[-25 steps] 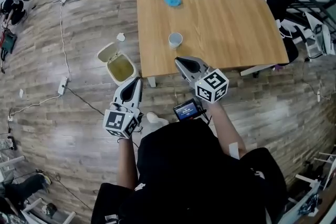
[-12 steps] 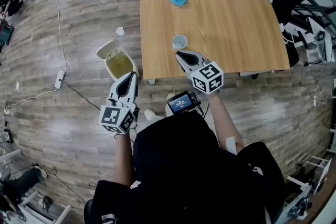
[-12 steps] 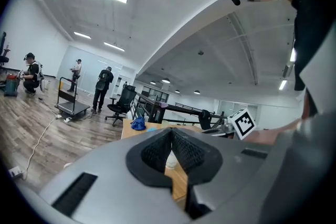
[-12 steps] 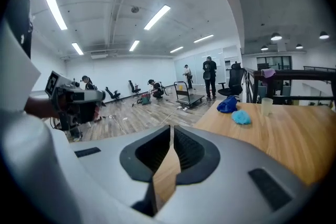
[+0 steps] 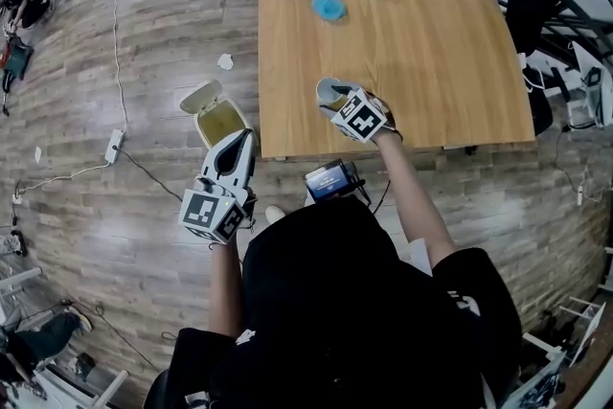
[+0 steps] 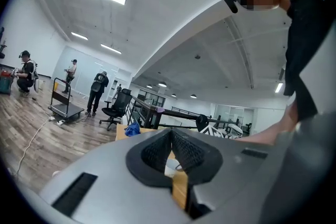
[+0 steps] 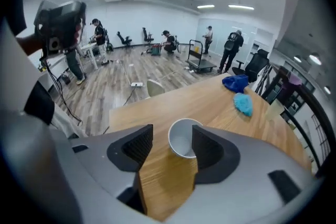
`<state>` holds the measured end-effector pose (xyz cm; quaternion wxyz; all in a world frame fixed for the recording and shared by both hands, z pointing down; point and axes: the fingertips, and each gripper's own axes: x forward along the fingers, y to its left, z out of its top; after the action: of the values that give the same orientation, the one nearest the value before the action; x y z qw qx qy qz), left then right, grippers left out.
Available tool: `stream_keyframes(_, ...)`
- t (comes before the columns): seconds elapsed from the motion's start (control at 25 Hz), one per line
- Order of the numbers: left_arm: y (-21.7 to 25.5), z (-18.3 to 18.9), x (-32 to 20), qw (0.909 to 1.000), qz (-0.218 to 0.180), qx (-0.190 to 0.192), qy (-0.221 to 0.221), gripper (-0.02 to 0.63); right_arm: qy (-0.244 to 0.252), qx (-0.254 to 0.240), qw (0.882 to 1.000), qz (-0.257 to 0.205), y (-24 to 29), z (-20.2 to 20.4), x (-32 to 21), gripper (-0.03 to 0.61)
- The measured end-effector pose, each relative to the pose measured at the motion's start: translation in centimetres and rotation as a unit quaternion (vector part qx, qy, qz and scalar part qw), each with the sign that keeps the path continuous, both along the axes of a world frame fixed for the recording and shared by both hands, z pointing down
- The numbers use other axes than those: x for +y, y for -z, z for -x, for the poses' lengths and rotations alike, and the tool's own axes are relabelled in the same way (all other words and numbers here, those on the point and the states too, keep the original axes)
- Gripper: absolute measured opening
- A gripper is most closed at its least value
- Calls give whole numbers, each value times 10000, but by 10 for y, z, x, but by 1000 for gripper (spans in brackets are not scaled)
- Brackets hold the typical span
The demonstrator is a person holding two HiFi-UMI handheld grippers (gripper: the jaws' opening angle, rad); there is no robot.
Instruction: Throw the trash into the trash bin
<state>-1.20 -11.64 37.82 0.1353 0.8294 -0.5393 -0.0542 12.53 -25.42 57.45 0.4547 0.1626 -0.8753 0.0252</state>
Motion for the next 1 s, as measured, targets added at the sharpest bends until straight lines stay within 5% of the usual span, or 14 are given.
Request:
stream_keyframes(0.16, 1, 5, -1, 9999, 4, -1, 140, 6, 300, 702, 9971, -10, -24, 0, -10, 210)
stream_keyframes(0.48, -3, 12, 4, 9990, 122, -31, 428, 6, 282, 898, 9955, 113, -54, -7, -23, 208)
stream_keyframes(0.68, -13, 13, 4, 9983, 256, -21, 514, 6, 331, 904, 9952, -174, -49, -7, -29, 21)
stream_keyframes(1.0, -17, 10, 0, 9985, 306, -11, 445, 6, 399, 763, 9961, -193, -43, -2, -26, 9)
